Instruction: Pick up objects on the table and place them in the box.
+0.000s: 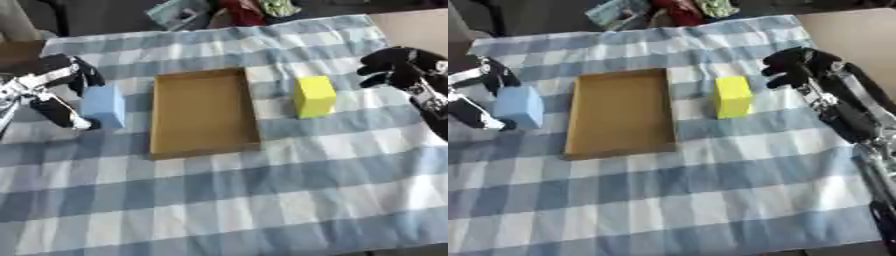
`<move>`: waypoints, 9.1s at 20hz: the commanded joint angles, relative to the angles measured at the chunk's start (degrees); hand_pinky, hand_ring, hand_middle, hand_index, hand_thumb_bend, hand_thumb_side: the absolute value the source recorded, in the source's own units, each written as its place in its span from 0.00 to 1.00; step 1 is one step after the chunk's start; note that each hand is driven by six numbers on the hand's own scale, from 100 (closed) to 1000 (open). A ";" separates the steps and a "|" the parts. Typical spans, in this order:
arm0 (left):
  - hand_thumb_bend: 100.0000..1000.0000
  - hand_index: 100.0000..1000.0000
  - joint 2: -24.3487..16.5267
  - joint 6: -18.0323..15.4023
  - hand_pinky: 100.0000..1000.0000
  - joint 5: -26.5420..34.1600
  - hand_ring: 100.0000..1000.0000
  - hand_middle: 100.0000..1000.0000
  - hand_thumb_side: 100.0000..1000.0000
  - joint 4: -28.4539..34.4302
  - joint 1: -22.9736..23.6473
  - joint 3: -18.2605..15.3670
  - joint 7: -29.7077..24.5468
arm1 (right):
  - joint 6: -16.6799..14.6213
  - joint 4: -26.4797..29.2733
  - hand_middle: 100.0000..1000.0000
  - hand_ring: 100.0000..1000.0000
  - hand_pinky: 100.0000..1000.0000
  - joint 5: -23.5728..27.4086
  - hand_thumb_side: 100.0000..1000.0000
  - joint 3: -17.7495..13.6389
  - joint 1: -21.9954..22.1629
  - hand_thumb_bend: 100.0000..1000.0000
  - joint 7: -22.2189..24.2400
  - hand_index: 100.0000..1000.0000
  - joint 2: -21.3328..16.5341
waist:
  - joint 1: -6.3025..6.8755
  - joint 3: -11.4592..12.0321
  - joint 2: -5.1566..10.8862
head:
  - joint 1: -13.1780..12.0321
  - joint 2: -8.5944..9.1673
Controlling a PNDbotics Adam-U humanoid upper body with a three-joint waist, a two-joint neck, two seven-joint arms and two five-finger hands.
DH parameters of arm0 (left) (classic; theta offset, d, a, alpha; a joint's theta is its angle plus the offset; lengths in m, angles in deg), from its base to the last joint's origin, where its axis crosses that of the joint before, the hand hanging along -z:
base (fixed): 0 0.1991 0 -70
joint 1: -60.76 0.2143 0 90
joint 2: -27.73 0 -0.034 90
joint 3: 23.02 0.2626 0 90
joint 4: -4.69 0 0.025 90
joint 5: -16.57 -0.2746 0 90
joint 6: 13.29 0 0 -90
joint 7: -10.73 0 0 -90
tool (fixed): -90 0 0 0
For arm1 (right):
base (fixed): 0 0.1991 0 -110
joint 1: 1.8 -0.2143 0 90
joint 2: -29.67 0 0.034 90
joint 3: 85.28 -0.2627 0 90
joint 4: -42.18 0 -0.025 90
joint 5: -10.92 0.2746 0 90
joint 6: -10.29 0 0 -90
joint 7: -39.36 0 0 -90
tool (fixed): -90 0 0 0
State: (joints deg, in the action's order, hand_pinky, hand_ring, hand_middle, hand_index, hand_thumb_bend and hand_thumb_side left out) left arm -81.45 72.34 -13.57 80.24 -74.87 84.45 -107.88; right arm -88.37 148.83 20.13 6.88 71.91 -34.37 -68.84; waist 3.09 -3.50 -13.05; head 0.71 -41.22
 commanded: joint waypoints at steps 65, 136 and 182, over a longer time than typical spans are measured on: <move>0.84 0.73 -3.75 7.25 0.58 14.69 0.53 0.53 0.18 25.04 10.13 -3.61 3.67 | -12.99 -9.78 0.83 0.85 0.74 -2.40 0.55 5.03 -8.76 0.15 10.00 0.81 -21.26 | -1.22 1.97 1.08 | 2.28 -0.16; 0.84 0.73 -1.66 7.89 0.57 17.78 0.52 0.53 0.18 27.72 12.31 -4.20 4.14 | -32.83 -52.62 0.49 0.75 0.73 -39.50 0.38 8.39 -32.49 0.34 7.94 0.62 -7.34 | -1.49 6.83 -0.02 | 8.97 1.01; 0.83 0.72 -1.04 7.80 0.56 19.49 0.51 0.52 0.19 27.89 12.40 -4.65 5.62 | -31.92 -57.90 0.53 0.75 0.73 -39.36 0.45 10.15 -41.04 0.39 14.50 0.70 11.13 | -1.27 7.32 1.03 | 9.91 0.78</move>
State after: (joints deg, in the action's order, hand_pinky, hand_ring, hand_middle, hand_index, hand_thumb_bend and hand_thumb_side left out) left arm -81.50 80.16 5.73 107.53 -61.96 80.85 -102.50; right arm -117.86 90.53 -19.17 17.11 31.87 -22.49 -57.48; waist 1.76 3.79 -13.24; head 10.75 -40.71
